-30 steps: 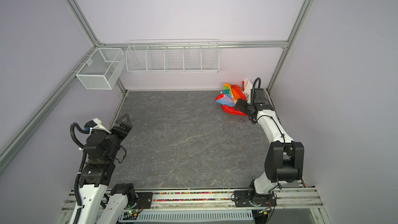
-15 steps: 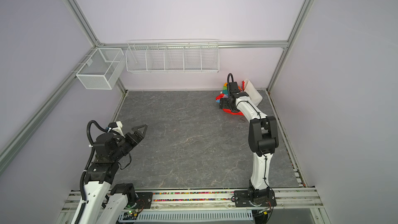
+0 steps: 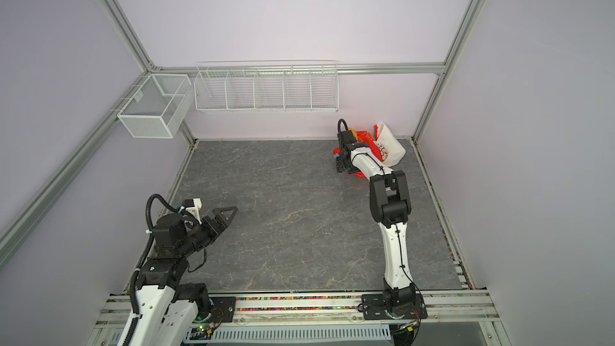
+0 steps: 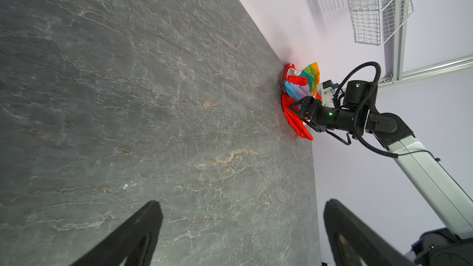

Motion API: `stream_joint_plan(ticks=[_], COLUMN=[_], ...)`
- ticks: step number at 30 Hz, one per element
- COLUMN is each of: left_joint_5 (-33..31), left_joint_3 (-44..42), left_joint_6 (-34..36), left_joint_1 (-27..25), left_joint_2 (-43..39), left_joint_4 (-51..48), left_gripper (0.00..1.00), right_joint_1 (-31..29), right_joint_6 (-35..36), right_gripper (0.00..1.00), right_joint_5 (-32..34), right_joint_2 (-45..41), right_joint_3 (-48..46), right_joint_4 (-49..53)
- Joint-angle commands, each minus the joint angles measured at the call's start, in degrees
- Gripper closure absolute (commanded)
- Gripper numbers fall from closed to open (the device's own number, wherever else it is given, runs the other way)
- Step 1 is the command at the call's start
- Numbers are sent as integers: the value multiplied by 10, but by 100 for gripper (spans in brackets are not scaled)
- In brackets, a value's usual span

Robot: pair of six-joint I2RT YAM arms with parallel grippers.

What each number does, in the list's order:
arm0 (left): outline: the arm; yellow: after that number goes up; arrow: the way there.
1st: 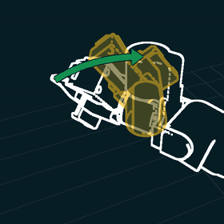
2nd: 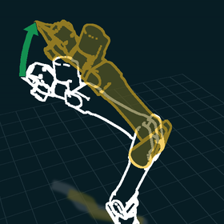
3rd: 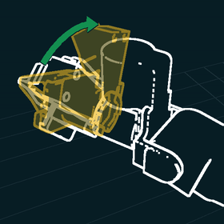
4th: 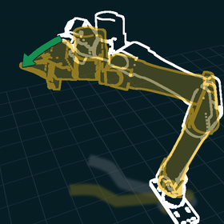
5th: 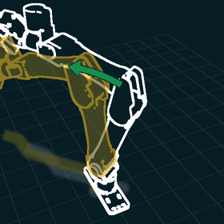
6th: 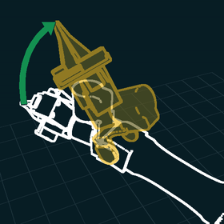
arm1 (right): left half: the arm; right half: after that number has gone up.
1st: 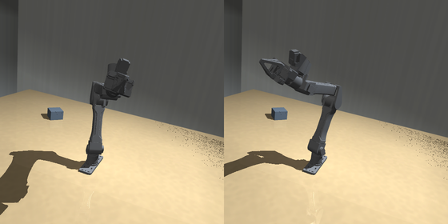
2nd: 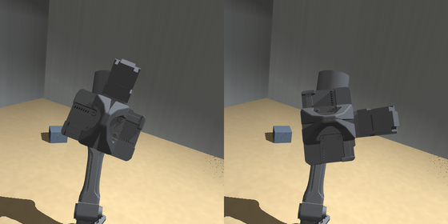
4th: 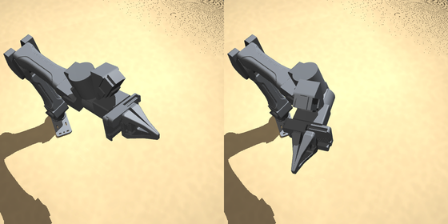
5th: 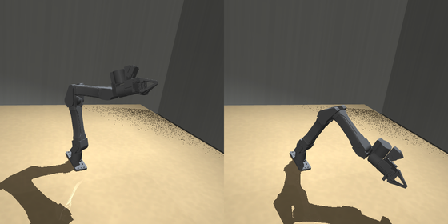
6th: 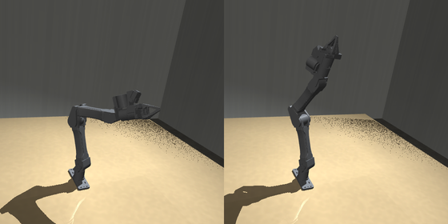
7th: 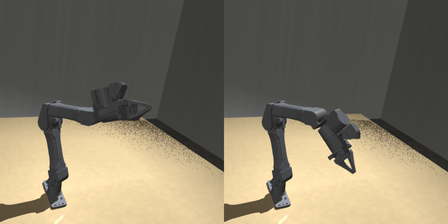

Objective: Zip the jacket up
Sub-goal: 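Grasp the red hem with the right gripper and drag the jacket nearer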

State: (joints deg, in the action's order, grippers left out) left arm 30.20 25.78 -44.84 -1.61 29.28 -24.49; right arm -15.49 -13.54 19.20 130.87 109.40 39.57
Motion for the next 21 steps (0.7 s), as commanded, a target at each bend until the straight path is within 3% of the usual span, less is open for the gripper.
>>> stream_joint_plan(ticks=[1, 5, 10, 21], left_joint_5=[19, 26, 35, 39], left_joint_3=[1, 2, 6, 11], left_joint_6=[-3, -4, -6, -22], left_joint_1=[3, 3, 2, -1], left_joint_2=[1, 12, 42, 90], left_joint_4=[4, 14, 37, 100], left_gripper=[0, 0, 4, 10], right_joint_1=[-1, -1, -10, -61], right_joint_6=[13, 3, -9, -25], right_gripper=[27, 60, 92, 93], right_joint_5=[17, 7, -21, -98], right_joint_2=[27, 24, -36, -178], right_joint_3=[39, 43, -13, -124], right_joint_4=[30, 33, 3, -16])
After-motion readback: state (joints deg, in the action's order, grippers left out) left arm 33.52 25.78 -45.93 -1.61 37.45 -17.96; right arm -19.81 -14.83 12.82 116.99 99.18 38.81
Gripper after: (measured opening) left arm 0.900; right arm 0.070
